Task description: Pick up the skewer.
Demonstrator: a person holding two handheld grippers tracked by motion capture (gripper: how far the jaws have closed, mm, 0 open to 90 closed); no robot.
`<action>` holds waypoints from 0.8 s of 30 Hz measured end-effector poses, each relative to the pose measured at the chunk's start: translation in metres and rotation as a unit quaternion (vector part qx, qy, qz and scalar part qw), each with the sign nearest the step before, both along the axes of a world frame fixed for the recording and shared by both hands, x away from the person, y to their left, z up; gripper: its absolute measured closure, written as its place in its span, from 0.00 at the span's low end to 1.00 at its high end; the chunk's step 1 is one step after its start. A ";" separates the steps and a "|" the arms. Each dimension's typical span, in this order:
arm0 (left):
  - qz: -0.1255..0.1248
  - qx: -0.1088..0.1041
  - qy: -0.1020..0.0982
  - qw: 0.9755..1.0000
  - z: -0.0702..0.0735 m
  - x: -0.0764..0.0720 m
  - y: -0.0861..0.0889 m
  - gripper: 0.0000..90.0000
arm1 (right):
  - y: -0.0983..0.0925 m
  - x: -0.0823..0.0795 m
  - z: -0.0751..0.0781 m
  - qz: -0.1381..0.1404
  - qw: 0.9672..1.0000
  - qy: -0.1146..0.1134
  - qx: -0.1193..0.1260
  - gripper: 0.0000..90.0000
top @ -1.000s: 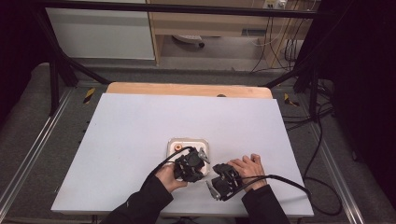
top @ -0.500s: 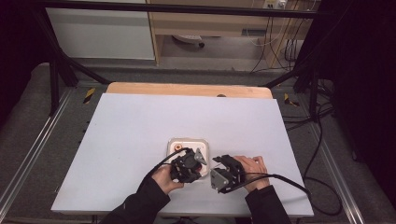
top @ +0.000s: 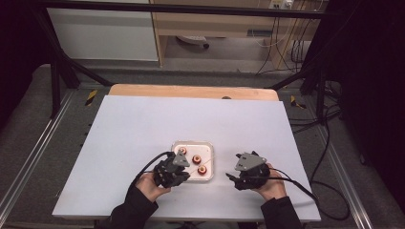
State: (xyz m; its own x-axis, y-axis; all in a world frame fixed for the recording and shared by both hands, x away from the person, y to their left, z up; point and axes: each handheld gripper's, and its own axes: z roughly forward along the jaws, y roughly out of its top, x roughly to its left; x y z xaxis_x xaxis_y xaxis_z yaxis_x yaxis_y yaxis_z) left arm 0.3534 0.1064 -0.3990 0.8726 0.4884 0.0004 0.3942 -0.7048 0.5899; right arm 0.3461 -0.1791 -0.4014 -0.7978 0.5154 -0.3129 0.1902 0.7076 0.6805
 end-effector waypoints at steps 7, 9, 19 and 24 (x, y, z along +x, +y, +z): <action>0.030 -0.039 -0.019 0.999 -0.005 -0.008 0.024 0.98 | -0.004 0.005 -0.006 -0.050 0.994 0.086 0.045 0.21; 0.037 -0.048 -0.023 0.998 -0.007 -0.010 0.031 0.98 | -0.002 0.006 -0.007 -0.067 0.992 0.090 0.056 0.16; 0.068 -0.096 -0.031 0.992 -0.017 -0.017 0.060 0.98 | 0.007 0.012 -0.003 -0.087 0.984 0.132 0.083 0.10; 0.076 -0.107 -0.035 0.991 -0.020 -0.018 0.069 0.98 | 0.022 0.016 0.003 -0.084 0.983 0.145 0.070 0.07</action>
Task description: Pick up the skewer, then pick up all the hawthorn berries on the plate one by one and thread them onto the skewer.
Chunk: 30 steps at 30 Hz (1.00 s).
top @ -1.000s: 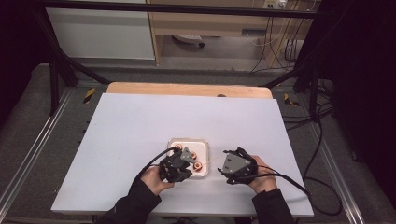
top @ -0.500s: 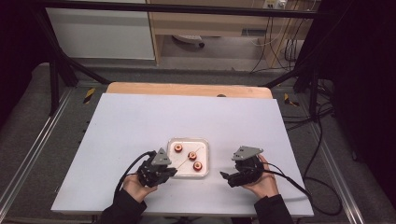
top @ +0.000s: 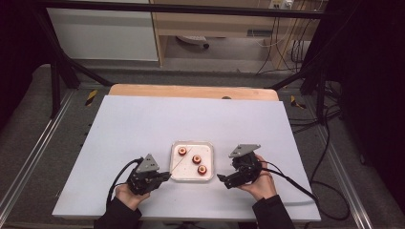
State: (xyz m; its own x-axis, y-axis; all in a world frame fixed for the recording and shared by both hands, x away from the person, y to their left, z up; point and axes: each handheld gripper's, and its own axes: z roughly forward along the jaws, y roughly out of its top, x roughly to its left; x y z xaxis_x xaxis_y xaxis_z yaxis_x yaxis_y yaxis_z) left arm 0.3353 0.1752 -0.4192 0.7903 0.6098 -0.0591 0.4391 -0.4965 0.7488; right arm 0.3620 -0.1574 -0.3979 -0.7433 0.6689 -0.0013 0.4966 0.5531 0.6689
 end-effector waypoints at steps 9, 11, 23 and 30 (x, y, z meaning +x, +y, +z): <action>0.008 -0.012 -0.013 1.000 0.001 -0.005 0.009 0.98 | 0.026 0.010 0.006 0.006 1.000 0.028 -0.004 0.06; 0.009 -0.014 -0.012 1.000 0.000 -0.005 0.010 0.98 | 0.030 0.013 0.006 0.011 0.999 0.036 0.002 0.06; 0.012 -0.020 -0.016 1.000 -0.001 -0.006 0.014 0.98 | 0.051 0.024 0.006 0.003 0.998 0.064 0.009 0.05; 0.015 -0.014 -0.020 1.000 -0.003 -0.005 0.014 0.98 | 0.065 0.033 0.005 0.002 0.997 0.075 -0.014 0.11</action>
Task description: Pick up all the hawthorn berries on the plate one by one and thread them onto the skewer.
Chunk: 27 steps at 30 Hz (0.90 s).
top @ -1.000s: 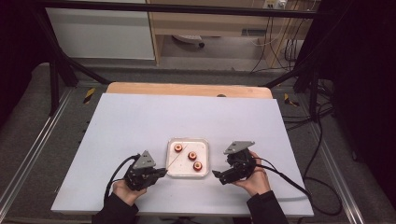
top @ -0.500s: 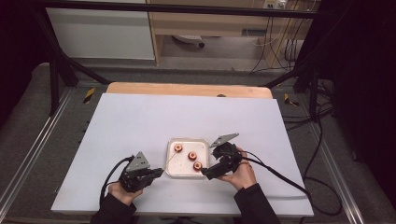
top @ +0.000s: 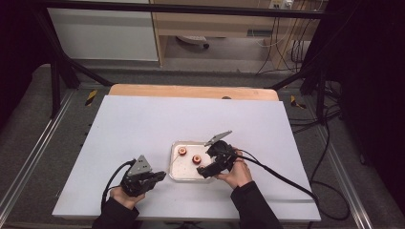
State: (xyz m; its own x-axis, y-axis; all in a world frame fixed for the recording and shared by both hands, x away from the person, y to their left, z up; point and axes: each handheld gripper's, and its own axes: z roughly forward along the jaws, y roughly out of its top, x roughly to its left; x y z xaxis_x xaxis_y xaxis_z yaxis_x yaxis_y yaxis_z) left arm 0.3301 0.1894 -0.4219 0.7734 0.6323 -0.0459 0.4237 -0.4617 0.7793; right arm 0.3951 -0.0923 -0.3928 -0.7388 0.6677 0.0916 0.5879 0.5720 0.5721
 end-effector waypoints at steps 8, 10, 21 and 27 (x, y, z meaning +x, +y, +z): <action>-0.001 0.002 0.003 1.000 -0.001 0.000 0.000 0.98 | 0.016 0.012 0.000 0.020 0.999 0.048 -0.009 0.33; -0.002 0.002 0.003 1.000 -0.001 0.000 0.000 0.98 | 0.018 0.015 -0.001 0.018 0.998 0.061 -0.018 0.37; -0.002 0.002 0.002 1.000 -0.001 0.000 0.000 0.98 | 0.022 0.020 -0.013 0.019 0.995 0.085 -0.044 0.51; -0.004 0.004 0.004 1.000 -0.002 0.000 -0.001 0.98 | 0.024 0.021 -0.018 0.021 0.994 0.092 -0.053 0.58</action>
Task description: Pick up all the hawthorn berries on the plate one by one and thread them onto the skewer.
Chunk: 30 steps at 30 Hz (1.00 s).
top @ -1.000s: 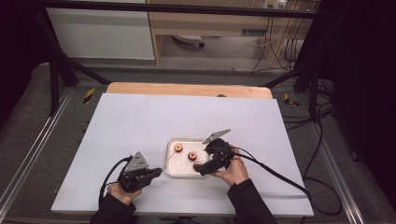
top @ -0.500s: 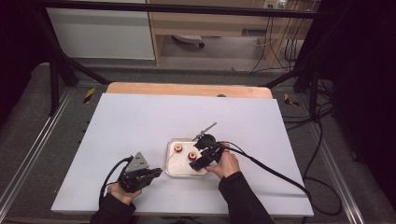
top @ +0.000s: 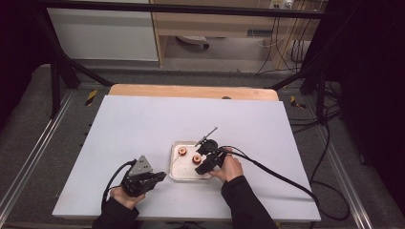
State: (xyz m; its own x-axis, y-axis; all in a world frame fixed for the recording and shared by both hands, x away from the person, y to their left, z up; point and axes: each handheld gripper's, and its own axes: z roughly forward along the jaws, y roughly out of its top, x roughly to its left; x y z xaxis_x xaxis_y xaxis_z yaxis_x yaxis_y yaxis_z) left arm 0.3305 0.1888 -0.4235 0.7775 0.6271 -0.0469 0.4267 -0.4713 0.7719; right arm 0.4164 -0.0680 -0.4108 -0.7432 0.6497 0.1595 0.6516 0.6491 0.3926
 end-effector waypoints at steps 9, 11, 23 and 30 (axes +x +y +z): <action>-0.002 0.003 0.002 1.000 -0.001 0.000 -0.001 0.98 | 0.001 0.003 -0.003 0.001 1.000 0.011 -0.009 0.64; -0.002 0.003 0.002 1.000 -0.001 0.000 -0.001 0.98 | 0.001 0.003 -0.004 0.003 1.000 0.013 -0.010 0.66; -0.001 0.000 -0.003 1.000 0.000 -0.001 -0.002 0.98 | -0.004 0.000 0.008 -0.010 1.000 0.002 0.016 0.67; 0.005 -0.009 -0.008 1.000 0.002 -0.003 -0.002 0.98 | -0.019 -0.006 0.031 -0.034 0.995 -0.040 0.079 0.67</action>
